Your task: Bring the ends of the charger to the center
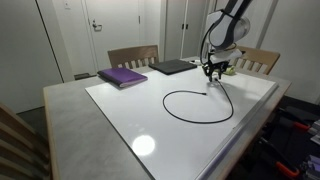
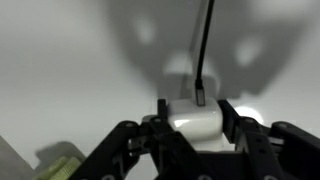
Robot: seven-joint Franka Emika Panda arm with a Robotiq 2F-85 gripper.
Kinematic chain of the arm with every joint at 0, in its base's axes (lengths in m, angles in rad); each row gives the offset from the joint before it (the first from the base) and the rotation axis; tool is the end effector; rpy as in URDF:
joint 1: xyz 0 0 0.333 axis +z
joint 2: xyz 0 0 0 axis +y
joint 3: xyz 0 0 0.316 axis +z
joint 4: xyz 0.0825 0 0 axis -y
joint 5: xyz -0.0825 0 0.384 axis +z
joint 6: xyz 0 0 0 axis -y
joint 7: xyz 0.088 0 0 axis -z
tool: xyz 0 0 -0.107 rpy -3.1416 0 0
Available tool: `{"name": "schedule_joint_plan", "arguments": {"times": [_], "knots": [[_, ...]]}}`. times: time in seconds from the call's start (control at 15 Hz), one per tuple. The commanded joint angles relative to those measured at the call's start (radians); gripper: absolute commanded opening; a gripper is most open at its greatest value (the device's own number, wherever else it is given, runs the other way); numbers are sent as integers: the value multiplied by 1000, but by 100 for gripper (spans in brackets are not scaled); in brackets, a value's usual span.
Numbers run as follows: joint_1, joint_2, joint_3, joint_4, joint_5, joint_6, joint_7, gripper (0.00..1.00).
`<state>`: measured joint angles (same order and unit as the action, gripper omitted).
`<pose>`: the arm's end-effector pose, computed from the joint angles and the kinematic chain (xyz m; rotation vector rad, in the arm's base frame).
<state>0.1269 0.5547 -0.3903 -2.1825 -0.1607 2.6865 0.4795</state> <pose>0.5335 -0.1468 0.1478 2.7633 -0.7725 0.0084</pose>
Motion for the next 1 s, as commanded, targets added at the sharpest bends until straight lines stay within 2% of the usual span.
{"name": "schedule_joint_plan", "arguments": {"times": [0.0,0.27,0.67,0.73,0.8,0.93], "knots": [[-57,-10,98,26,14,20,-125,28],[-91,-12,187,45,8,28,-271,28],[-149,-23,302,32,1,110,-533,28],[-136,-18,295,40,-6,99,-531,28],[-114,-1,272,52,1,85,-476,53],[-116,-1,282,52,1,89,-498,53]]}}
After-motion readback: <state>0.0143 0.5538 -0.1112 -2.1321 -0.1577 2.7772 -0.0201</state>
